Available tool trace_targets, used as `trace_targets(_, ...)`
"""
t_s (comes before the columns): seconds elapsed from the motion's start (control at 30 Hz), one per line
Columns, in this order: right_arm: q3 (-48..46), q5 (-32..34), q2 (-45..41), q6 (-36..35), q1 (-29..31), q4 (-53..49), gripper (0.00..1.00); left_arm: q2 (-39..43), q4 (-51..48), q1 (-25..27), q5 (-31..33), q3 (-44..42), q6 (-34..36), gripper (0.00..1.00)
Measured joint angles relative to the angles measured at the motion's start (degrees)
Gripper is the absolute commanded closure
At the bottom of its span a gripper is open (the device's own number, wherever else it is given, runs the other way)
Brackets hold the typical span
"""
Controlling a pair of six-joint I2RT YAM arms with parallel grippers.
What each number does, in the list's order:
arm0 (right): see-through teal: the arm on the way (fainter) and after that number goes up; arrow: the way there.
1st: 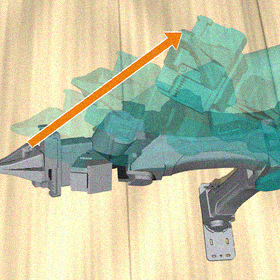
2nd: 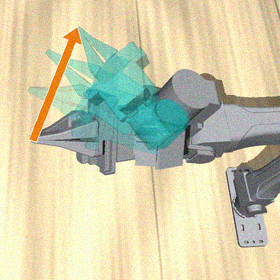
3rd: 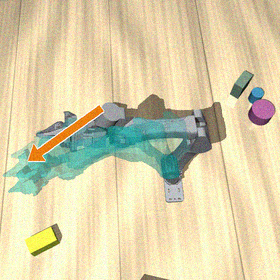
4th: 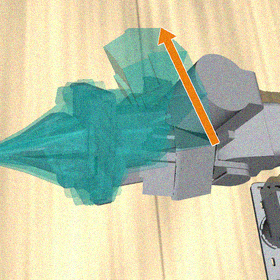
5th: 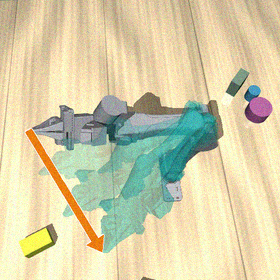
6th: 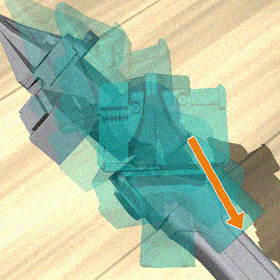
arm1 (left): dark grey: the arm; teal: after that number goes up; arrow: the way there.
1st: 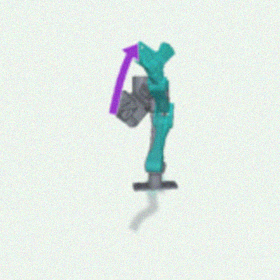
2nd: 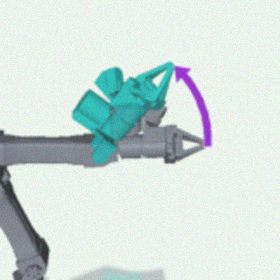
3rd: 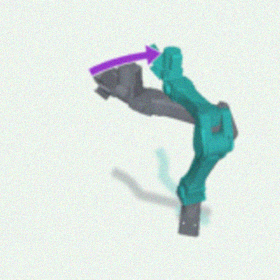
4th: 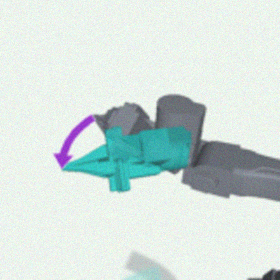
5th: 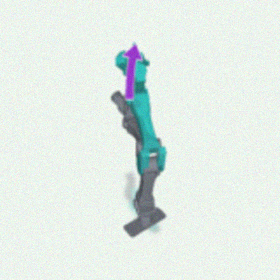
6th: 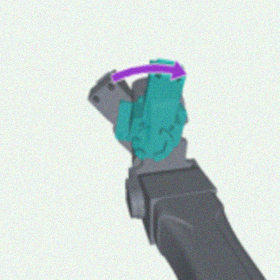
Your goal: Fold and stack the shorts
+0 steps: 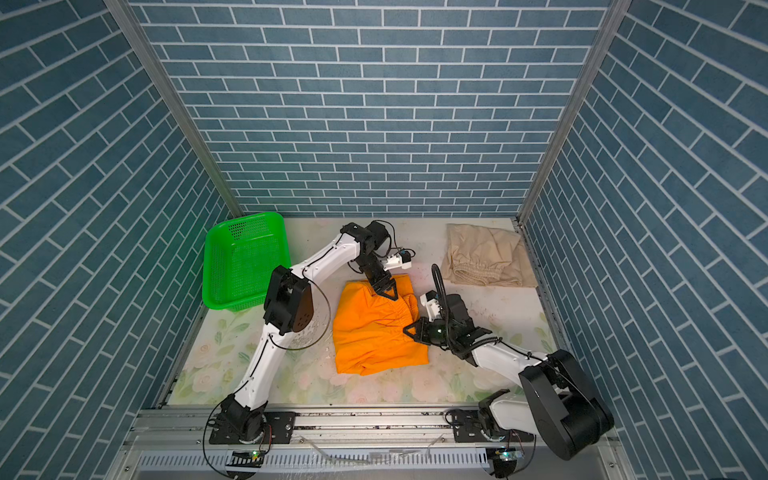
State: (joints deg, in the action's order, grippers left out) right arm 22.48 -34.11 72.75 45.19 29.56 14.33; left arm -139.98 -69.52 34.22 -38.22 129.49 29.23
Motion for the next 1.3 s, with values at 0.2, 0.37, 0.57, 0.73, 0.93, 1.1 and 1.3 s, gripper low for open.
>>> trace_targets(0.2, 0.0, 0.4, 0.0, 0.0, 0.0, -0.1, 1.0, 0.0, 0.2, 0.3, 0.2, -0.1, -0.5, 0.6)
trace_targets(0.37, 0.0, 0.5, 0.0, 0.0, 0.0, -0.1, 1.0, 0.0, -0.1, 1.1, 0.0, 0.0, -0.5, 0.41)
trace_targets(0.57, 0.0, 0.5, 0.0, 0.0, 0.0, -0.2, 1.0, -0.6, -0.9, 2.1, 0.1, 0.4, 0.2, 0.6)
trace_targets(0.73, 0.0, 1.1, -0.2, 0.0, 0.0, -0.4, 1.0, -1.7, -1.4, 2.1, 1.0, 1.7, 0.1, 1.0)
trace_targets(0.93, 0.0, 1.4, -1.0, 0.0, 0.0, -2.0, 1.0, -1.7, -1.7, 2.2, 1.6, 5.3, -0.5, 1.0)
trace_targets(1.1, 0.0, 0.5, -5.4, 1.8, 0.0, -3.5, 1.0, -1.3, -1.6, 2.9, 0.4, 8.3, -0.3, 1.0)
trace_targets(1.3, -1.8, 0.2, -12.3, 3.8, 0.0, -5.5, 1.0, -1.4, 0.2, 4.3, 0.7, 8.4, -1.4, 1.0)
